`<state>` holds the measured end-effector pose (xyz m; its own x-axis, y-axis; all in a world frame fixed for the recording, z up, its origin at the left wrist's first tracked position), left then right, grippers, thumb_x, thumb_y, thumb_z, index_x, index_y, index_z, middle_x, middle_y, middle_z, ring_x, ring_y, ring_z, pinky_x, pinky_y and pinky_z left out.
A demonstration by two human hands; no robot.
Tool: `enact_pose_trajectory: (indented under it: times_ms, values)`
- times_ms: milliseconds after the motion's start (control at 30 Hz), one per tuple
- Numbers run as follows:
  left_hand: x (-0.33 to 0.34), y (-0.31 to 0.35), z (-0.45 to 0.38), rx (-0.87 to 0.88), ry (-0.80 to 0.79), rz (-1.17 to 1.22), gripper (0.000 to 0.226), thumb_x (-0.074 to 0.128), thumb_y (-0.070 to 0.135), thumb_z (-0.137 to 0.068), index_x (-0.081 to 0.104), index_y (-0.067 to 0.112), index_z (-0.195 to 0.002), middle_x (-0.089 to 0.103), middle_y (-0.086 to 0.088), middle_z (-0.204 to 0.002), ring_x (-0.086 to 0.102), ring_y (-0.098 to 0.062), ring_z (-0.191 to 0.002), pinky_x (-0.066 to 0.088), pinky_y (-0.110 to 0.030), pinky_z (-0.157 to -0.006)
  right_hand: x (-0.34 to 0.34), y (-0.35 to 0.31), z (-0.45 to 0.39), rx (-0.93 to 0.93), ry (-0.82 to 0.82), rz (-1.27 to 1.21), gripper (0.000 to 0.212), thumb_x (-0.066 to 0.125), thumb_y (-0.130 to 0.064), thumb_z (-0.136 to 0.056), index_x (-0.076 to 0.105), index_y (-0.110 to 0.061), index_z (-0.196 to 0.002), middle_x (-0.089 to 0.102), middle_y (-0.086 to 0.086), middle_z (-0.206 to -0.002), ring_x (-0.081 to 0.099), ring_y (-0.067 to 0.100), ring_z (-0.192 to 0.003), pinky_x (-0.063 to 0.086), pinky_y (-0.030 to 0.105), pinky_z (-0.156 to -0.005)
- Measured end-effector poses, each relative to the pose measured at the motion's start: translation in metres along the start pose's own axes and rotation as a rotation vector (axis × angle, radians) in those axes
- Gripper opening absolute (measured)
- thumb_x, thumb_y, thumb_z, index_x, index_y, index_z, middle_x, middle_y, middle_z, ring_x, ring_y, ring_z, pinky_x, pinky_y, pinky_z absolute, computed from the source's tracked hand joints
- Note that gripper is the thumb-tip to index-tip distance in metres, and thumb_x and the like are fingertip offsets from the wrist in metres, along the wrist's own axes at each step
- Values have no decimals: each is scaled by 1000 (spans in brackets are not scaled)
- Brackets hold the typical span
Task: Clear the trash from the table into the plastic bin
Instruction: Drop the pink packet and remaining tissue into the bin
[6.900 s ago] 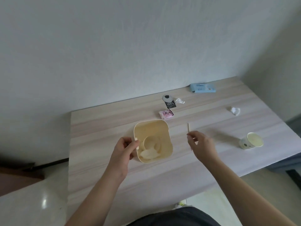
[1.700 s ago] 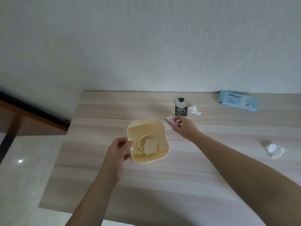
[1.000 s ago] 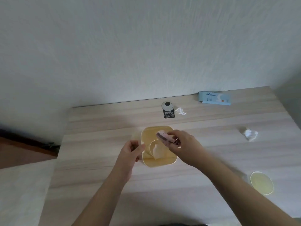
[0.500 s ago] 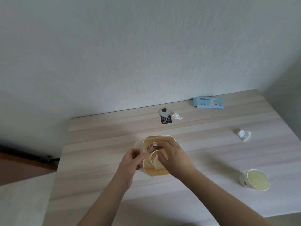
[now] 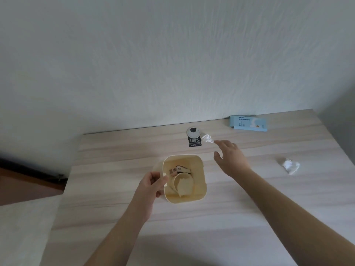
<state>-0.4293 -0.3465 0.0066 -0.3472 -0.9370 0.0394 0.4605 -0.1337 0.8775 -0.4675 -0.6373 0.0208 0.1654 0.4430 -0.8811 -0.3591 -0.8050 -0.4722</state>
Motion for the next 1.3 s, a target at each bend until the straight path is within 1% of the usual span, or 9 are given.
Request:
enact_pose_trajectory:
  times_ms: [200, 300, 367, 500, 667, 800, 967, 1167, 1300]
  values:
    - [3, 7, -9, 57, 24, 26, 40, 73, 29, -73, 60, 2, -100, 55, -9, -80, 46, -20, -71, 36, -29, -57, 54, 25, -47, 8, -295, 195, 58, 48, -32, -92, 30, -25, -146, 32, 5, -151, 38, 30, -130, 38, 46, -103]
    - [8, 6, -13, 78, 41, -1, 26, 74, 19, -77, 61, 4, -94, 56, -5, -71, 46, -13, -59, 38, -23, -52, 73, 29, -65, 12, -365, 217, 69, 48, -28, -90, 15, -30, -150, 18, 6, -158, 32, 33, -133, 37, 48, -104]
    - [15, 7, -12, 101, 41, -35, 27, 76, 20, -74, 61, 5, -91, 58, 0, -66, 48, -10, -55, 39, -19, -49, 81, 31, -75, 42, -383, 195, 76, 48, -25, -89, 6, -34, -151, 8, 5, -160, 30, 34, -135, 36, 49, -103]
    - [20, 3, -10, 84, 70, -18, 37, 72, 30, -70, 59, 4, -92, 55, -4, -68, 44, -11, -55, 37, -23, -50, 100, 38, -90, 68, -438, 235, 76, 48, -22, -89, 5, -36, -151, -4, 8, -162, 23, 35, -138, 35, 49, -104]
    - [15, -4, -10, 16, 113, 20, 34, 70, 28, -72, 61, 5, -95, 58, -3, -73, 49, -10, -58, 38, -23, -51, 116, 44, -103, 45, -465, 313, 73, 42, -17, -91, 5, -31, -152, -12, 6, -161, 0, 30, -147, 18, 49, -114]
    - [14, -5, -10, 16, 136, 23, 33, 70, 27, -72, 61, 6, -94, 58, -6, -75, 48, -11, -60, 37, -25, -51, 126, 53, -92, 20, -517, 347, 65, 37, -10, -93, 13, -22, -152, 4, 2, -162, 11, 26, -145, 24, 45, -113]
    - [15, -6, -8, 20, 148, 17, 34, 70, 30, -72, 61, 6, -95, 57, -8, -78, 47, -16, -67, 36, -27, -54, 117, 58, -80, 13, -349, 315, 46, 43, -4, -90, 42, -6, -136, 40, 13, -139, 41, 31, -123, 42, 40, -97]
    - [22, -17, 0, -10, 89, 38, 34, 71, 31, -71, 61, 8, -94, 57, -1, -75, 48, -13, -67, 37, -29, -58, 116, 72, -50, 35, -372, 158, 38, 47, 2, -90, 53, -6, -126, 47, 14, -130, 51, 31, -116, 43, 35, -95]
    - [22, -26, 3, -26, 44, 42, 38, 73, 32, -69, 62, 7, -96, 59, 4, -72, 48, -11, -64, 38, -27, -57, 114, 78, -16, 37, -300, 73, 31, 49, 3, -89, 64, -8, -114, 57, 13, -120, 57, 32, -106, 42, 33, -82]
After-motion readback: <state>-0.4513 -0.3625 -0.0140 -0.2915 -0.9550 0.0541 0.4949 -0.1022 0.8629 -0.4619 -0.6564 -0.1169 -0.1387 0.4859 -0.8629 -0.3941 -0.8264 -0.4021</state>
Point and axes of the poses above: each hand's wrist, its own z-axis away from the middle knuckle, its own x-axis out of the palm, y = z × x, the point moved 8 cm from there along -z, towards the middle knuckle
